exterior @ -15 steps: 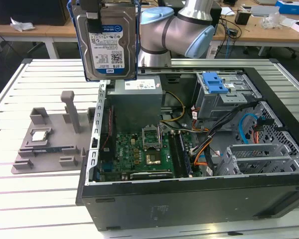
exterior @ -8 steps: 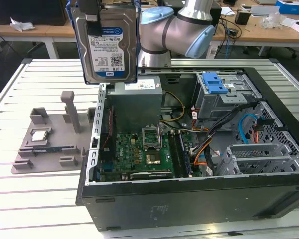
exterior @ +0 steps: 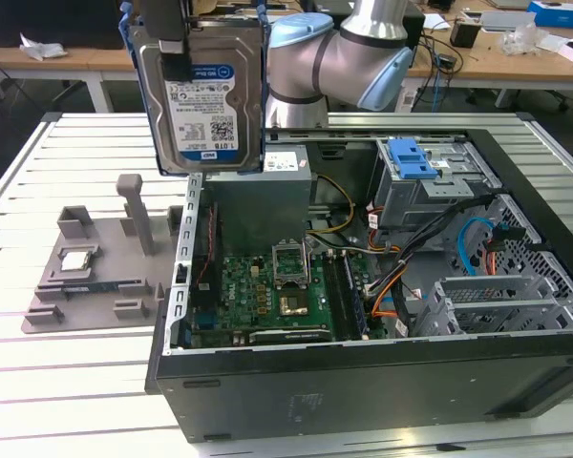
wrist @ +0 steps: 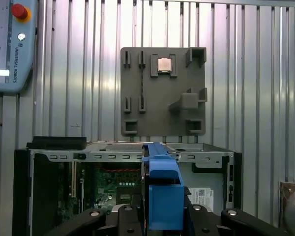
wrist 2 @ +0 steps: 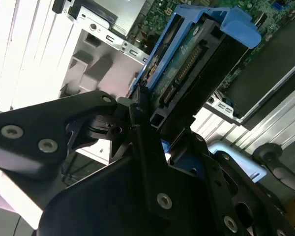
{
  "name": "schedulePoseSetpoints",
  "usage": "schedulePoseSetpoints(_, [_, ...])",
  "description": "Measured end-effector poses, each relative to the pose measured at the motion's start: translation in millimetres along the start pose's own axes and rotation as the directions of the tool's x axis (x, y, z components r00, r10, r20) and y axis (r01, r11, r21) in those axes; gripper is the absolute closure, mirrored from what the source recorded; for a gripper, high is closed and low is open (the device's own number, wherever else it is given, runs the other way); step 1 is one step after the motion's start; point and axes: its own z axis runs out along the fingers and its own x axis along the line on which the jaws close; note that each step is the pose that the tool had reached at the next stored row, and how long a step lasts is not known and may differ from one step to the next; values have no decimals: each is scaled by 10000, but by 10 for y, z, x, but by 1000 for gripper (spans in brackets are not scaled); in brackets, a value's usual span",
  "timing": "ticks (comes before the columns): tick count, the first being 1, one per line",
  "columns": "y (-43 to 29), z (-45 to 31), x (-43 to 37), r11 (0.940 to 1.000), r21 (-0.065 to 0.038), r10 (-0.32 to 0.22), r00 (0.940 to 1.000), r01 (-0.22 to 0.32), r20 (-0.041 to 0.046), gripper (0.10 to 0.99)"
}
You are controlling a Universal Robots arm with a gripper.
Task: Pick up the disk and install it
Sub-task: 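Pick up the disk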
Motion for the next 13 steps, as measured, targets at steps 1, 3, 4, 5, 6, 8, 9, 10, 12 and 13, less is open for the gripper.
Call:
schedulePoseSetpoints(1, [1,0,29,10000,0,0,10000,0,1,718])
schedulePoseSetpoints(3, [1,1,55,10000,0,0,10000,0,1,718])
schedulePoseSetpoints(4, [1,1,74,10000,0,0,10000,0,1,718])
schedulePoseSetpoints(5, [2,1,94,10000,0,0,10000,0,0,718])
schedulePoseSetpoints(6, [2,1,107,10000,0,0,10000,0,0,718])
schedulePoseSetpoints(8, [2,2,139,10000,0,0,10000,0,1,718])
schedulePoseSetpoints(9, [3,2,154,10000,0,1,10000,-1,0,718])
schedulePoseSetpoints(10, [3,2,166,10000,0,0,10000,0,1,718])
schedulePoseSetpoints(12, [4,3,209,10000,0,1,10000,-1,0,718])
schedulePoseSetpoints(13, [4,3,233,10000,0,1,10000,-1,1,718])
